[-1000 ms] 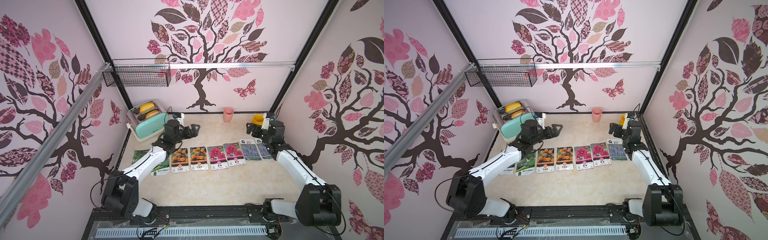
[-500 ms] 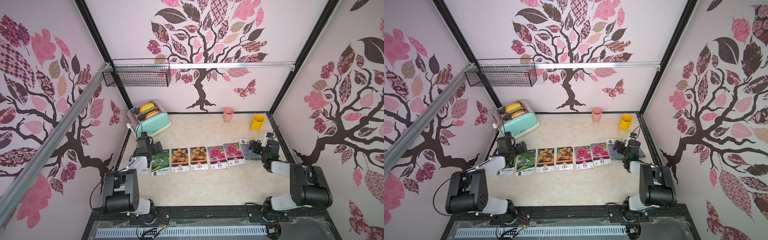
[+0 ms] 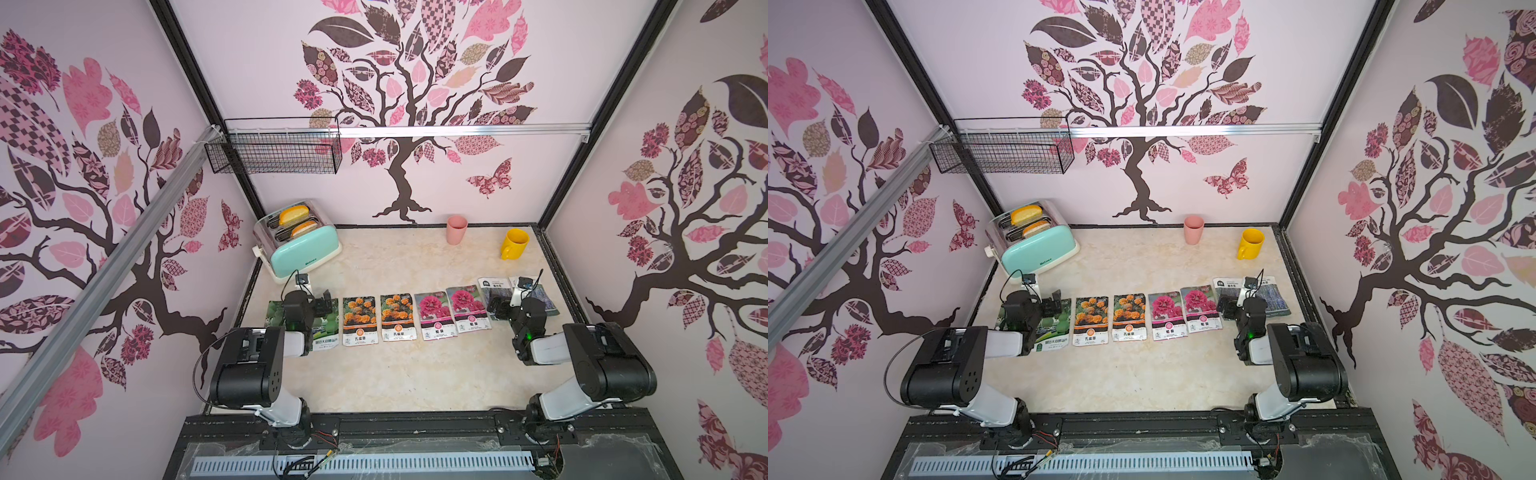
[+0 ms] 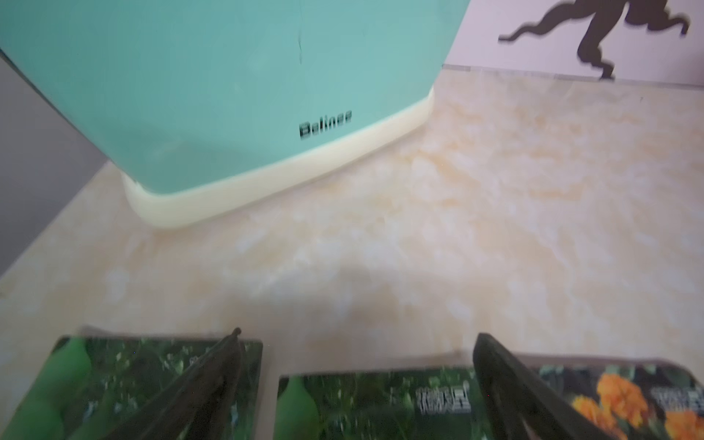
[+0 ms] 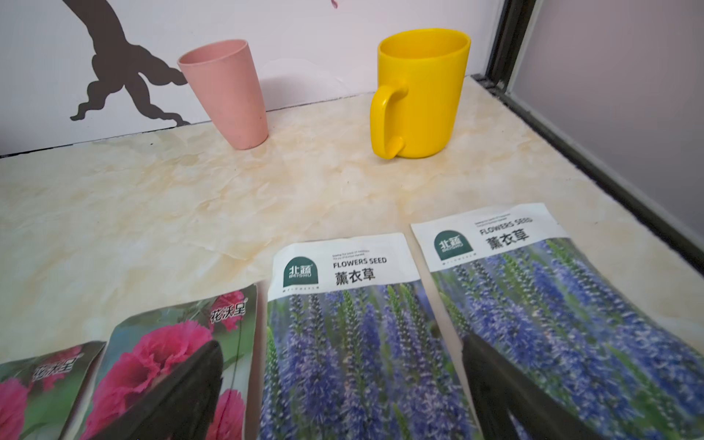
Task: Arrange the seed packets in a row
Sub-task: Reset both arms
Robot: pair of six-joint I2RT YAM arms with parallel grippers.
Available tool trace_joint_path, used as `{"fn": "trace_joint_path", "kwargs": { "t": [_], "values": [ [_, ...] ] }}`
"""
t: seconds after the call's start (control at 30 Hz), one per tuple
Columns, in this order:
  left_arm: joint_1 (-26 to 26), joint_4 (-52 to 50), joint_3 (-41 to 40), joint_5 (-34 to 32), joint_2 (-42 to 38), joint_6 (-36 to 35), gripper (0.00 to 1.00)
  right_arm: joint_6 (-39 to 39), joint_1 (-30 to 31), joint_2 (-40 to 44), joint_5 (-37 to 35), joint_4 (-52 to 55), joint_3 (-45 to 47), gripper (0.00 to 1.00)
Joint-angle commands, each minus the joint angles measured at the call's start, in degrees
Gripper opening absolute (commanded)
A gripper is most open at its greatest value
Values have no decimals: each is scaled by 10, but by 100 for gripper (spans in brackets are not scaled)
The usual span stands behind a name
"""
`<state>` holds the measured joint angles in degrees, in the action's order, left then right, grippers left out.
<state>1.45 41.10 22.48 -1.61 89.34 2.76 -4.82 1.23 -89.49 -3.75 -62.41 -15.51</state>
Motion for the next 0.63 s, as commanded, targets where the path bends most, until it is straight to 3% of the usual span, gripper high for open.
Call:
{"fn": "trace_joint_path", "kwargs": {
  "t": [0.0,0.1,0.23,0.3,0.37,0.4,0.6],
  "values": [
    [7,106,1,-1,16,-7,97,22,9,4,-26,-25,-15,100],
    [-8,75,-3,-31,-6,-15,97,22,9,7,-27,-16,-15,100],
    [-60,209,-67,-156,0,-33,97,21,9,9,-27,-13,-15,100],
    [-57,177,-43,-157,7,-30,97,21,9,10,-27,-11,-15,100],
    [-10,76,1,-57,-2,-5,97,21,9,10,-27,-10,-15,99],
    [4,72,2,-35,-1,-1,97,21,9,9,-27,-11,-16,100],
    [-1,82,-2,-43,-2,-5,97,21,9,10,-27,-10,-16,100]
  ]
}}
